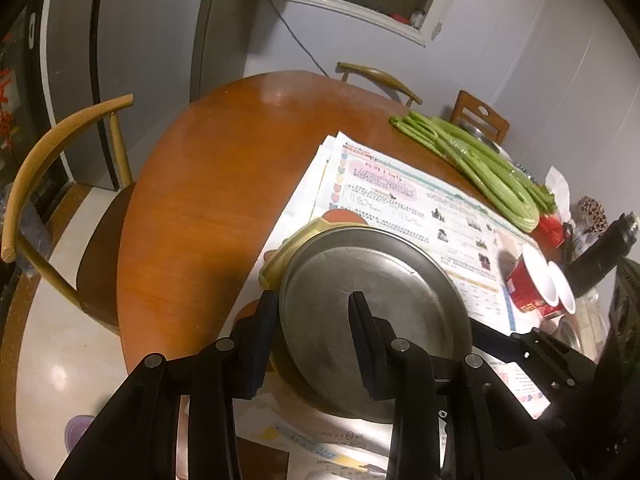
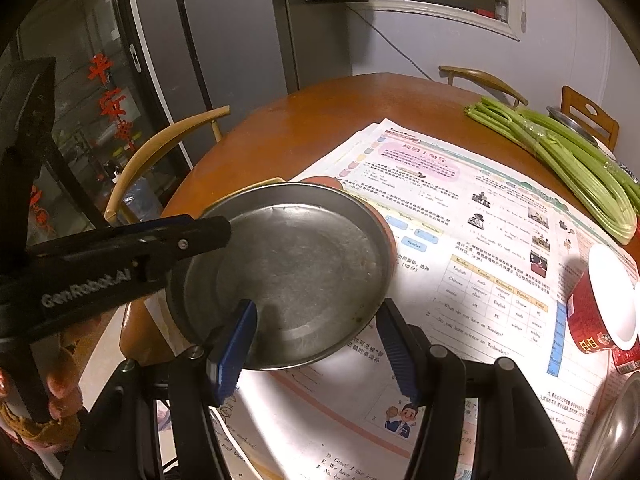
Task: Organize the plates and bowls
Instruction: 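Settle the grey tray flat on the plate stack with the left tool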
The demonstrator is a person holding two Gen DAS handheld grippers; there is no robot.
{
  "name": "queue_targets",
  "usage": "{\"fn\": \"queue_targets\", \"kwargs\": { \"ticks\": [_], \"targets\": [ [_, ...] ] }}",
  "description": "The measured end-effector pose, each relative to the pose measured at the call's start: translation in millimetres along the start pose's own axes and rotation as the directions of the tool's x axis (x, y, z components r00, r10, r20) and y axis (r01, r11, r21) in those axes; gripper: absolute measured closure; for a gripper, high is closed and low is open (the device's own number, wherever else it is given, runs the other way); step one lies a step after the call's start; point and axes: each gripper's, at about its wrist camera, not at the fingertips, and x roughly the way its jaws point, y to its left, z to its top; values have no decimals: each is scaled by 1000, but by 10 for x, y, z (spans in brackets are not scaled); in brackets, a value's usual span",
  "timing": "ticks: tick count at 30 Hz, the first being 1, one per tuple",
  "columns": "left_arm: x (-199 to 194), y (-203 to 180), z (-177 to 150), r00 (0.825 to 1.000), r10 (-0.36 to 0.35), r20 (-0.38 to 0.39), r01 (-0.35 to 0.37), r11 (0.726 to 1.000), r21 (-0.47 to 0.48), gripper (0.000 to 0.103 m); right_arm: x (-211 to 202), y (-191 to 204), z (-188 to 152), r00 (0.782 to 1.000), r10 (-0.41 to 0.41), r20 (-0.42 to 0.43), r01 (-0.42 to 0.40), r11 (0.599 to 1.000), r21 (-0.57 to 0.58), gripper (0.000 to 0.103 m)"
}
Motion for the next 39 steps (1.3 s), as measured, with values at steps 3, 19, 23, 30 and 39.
{"fn": "queue_targets", "kwargs": {
  "ticks": [3,19,23,30,39],
  "targets": [
    [-78,13,19,1000,3,20,-3,1000,2,65,-27,10,4,1000,7,11,-7,1000,-5,40],
    [-48,392,23,999,34,-15,-36,995,-96,48,-300,-192,73,996,22,87,-26,999,42,40],
    [93,462,-15,998,-2,-63,-6,992,-127,48,-268,-334,39,997,48,56,-53,994,96,40],
    [204,414,-95,995,-35,-96,22,992,-128,48,-170,-382,-21,992,128,18,-129,981,148,40],
    [289,215,-100,994,-26,-106,17,997,-78,47,5,-273,-58,991,134,-29,-129,982,135,40]
  ]
}}
